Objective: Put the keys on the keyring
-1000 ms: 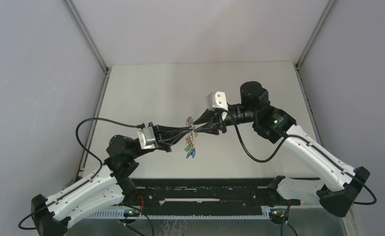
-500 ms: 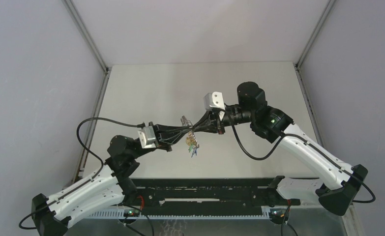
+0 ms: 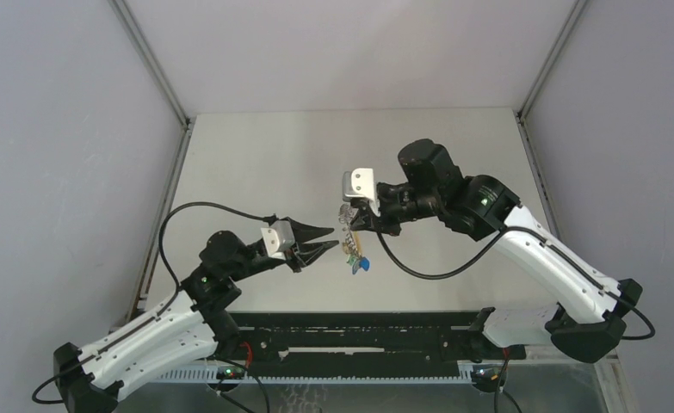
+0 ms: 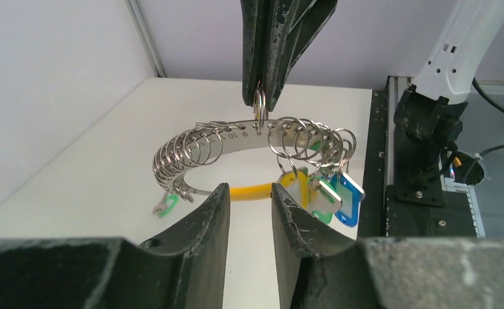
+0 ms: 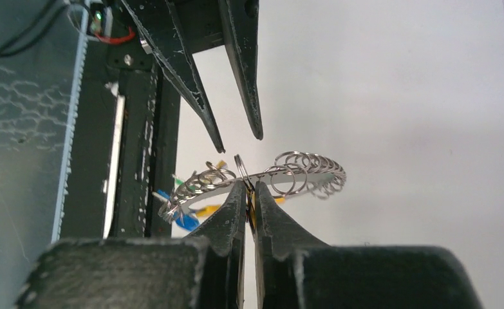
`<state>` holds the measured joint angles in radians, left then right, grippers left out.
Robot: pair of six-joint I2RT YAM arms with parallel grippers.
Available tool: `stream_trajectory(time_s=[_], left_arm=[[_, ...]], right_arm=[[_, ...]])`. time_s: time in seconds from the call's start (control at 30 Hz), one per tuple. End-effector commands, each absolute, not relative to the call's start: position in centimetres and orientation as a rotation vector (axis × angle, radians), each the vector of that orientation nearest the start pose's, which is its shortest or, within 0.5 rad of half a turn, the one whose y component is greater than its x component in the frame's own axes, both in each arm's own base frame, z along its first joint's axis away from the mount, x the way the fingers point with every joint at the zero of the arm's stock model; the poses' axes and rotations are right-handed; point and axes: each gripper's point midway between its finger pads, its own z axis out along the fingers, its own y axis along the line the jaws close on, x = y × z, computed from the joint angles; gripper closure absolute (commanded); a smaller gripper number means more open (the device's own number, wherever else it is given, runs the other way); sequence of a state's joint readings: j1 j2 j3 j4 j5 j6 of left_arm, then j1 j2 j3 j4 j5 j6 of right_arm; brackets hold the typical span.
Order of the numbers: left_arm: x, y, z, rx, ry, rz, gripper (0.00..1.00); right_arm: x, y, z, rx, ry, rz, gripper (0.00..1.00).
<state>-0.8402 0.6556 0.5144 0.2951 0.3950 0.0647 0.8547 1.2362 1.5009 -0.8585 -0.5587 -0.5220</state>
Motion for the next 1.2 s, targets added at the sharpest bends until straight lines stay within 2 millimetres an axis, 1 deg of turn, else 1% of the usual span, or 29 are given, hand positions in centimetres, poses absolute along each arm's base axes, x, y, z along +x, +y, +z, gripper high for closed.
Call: stream_trajectory(time_s=[0.0, 0.17, 0.23, 0.47, 0.73, 0.87, 1.03, 1.07, 1.13, 1.17], left_arm=[[15.1, -26.8, 32.8, 0.945, 1.082, -0.900, 0.65], [14.7, -27.3, 33.2, 0.956, 1.043, -0.930, 0.65], [14.6, -27.5, 33.5, 0.958, 1.029, -0.944, 0.65], [14.5, -28.7, 33.2, 0.976, 1.015, -0.997, 0.66], [15.0, -29.5, 33.1, 0.975, 1.010, -1.012, 0.68], [15.0, -29.7, 33.3, 0.983, 1.005, -1.022, 0.71], [15.1, -29.9, 33.2, 0.987, 1.017, -1.026, 0.79], [15.1, -30.0, 33.1, 0.989, 1.023, -1.026, 0.83], [15.1, -30.0, 32.9, 0.994, 1.027, -1.027, 0.96], [15.1, -30.0, 33.0, 0.994, 1.026, -1.027, 0.99]], right_arm=[[16.2, 27.9, 31.0, -1.729, 1.571, 0.591, 1.00], [17.0, 28.0, 30.0, -1.765, 1.647, 0.460, 1.00], [17.1, 28.3, 30.0, -1.770, 1.652, 0.442, 1.00], [16.7, 29.4, 30.5, -1.796, 1.613, 0.435, 1.00], [16.4, 30.1, 30.3, -1.814, 1.607, 0.443, 1.00], [16.3, 30.4, 30.2, -1.820, 1.604, 0.446, 1.00], [16.0, 30.7, 30.4, -1.825, 1.586, 0.453, 1.00], [16.0, 30.8, 30.5, -1.824, 1.581, 0.456, 1.00], [15.8, 30.9, 30.6, -1.825, 1.570, 0.466, 1.00], [15.7, 30.9, 30.7, -1.824, 1.566, 0.473, 1.00]])
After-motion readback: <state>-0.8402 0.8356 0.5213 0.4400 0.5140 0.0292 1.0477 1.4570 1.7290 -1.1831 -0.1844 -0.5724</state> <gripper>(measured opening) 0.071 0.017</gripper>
